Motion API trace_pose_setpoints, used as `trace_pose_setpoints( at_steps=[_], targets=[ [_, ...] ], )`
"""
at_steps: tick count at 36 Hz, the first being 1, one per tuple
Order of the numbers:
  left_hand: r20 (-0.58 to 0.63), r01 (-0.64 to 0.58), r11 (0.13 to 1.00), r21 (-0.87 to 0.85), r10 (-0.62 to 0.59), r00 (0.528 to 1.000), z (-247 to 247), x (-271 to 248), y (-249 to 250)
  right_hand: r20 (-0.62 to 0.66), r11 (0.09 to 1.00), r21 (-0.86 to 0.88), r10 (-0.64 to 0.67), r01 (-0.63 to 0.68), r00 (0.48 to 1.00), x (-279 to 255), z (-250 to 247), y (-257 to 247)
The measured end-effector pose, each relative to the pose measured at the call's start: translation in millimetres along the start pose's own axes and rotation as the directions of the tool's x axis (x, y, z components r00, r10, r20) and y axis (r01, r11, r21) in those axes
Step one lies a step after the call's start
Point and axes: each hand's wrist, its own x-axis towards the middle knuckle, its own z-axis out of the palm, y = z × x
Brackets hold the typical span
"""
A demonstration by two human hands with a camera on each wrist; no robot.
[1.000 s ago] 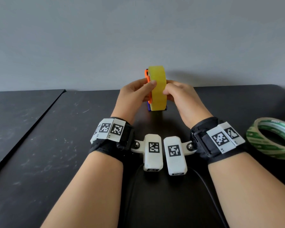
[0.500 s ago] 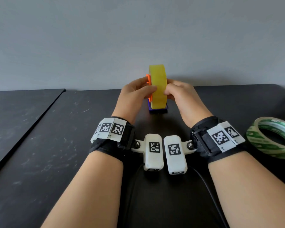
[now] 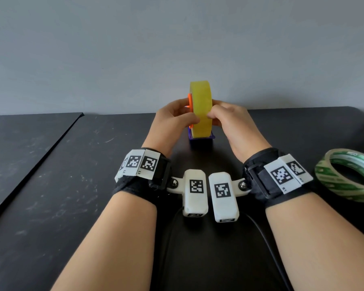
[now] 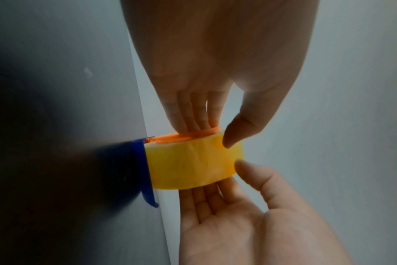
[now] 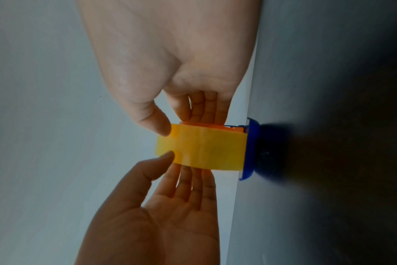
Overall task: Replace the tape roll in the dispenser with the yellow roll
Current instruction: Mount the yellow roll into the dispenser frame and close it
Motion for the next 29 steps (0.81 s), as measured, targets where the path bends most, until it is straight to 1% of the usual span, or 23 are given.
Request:
trace_pose_setpoints(
  at_steps=[6,11,15,22,24,29],
  targets=[
    [0.008,0.014,1.000,0.000,-0.014,1.000,-1.2,0.5,0.1,-0.004,0.996,0.088,-0.010,0.010,1.000,3.9,-1.7,6.8],
    [0.006,0.005,1.000,0.014,-0.006,1.000,-0.9,0.4,-1.7,-0.034,0.998,0.060,0.015,-0.013,0.999,1.8,-0.2,2.9],
    [-0.001,0.009,1.000,0.011,-0.009,1.000,0.2,0.8,-1.4,-0.009,0.998,0.058,-0.005,0.005,1.000,-0.4,-1.2,3.0],
    [0.004,0.012,1.000,0.013,-0.012,1.000,-1.0,0.0,-0.7,-0.020,1.000,-0.005,-0.021,0.021,1.000,1.3,-1.5,6.4],
    [0.011,0.011,1.000,0.012,-0.011,1.000,-1.7,-0.2,-0.6,-0.031,1.000,0.009,-0.020,0.020,0.999,1.1,-0.2,6.7],
    [0.012,0.008,1.000,0.005,-0.008,1.000,-0.4,0.5,-1.6,-0.082,0.996,0.088,0.031,-0.024,0.996,4.3,0.4,10.4]
  ],
)
